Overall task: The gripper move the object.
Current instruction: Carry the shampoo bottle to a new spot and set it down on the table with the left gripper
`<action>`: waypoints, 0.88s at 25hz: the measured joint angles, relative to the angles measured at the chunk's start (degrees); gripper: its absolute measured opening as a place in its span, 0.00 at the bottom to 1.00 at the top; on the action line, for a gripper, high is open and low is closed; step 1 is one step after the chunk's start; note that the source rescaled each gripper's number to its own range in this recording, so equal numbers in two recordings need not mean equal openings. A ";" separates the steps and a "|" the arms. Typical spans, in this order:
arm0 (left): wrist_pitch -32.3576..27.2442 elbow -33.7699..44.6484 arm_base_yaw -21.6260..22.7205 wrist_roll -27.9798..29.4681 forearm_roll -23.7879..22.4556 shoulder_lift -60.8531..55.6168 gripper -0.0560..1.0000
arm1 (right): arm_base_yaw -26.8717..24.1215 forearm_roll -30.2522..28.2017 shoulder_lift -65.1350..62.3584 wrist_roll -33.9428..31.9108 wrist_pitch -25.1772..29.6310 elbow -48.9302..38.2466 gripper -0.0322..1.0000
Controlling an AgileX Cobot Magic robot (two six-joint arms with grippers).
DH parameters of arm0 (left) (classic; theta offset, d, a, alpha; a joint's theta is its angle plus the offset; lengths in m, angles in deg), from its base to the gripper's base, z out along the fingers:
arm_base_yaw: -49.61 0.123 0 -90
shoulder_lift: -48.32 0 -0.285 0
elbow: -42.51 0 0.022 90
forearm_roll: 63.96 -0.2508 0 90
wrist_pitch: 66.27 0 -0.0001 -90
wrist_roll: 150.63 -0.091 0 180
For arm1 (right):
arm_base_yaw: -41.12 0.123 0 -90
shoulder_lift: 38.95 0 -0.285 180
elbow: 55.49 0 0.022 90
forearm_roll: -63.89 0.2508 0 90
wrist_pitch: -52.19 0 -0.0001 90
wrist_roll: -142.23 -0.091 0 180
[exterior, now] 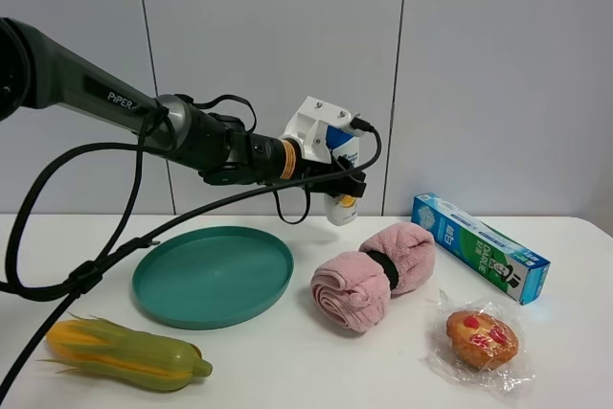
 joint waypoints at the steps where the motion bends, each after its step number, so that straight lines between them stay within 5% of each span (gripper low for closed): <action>1: -0.42 -0.17 0.00 -0.83 0.18 0.41 0.05 | 0.00 0.00 0.00 0.00 0.00 0.00 1.00; 16: -1.59 -0.28 0.00 -3.39 2.00 2.91 0.05 | 0.00 0.00 0.00 0.00 0.00 0.00 1.00; 22: -1.47 -0.77 0.00 -3.46 2.72 2.91 0.35 | 0.00 0.00 0.00 0.00 0.00 0.00 1.00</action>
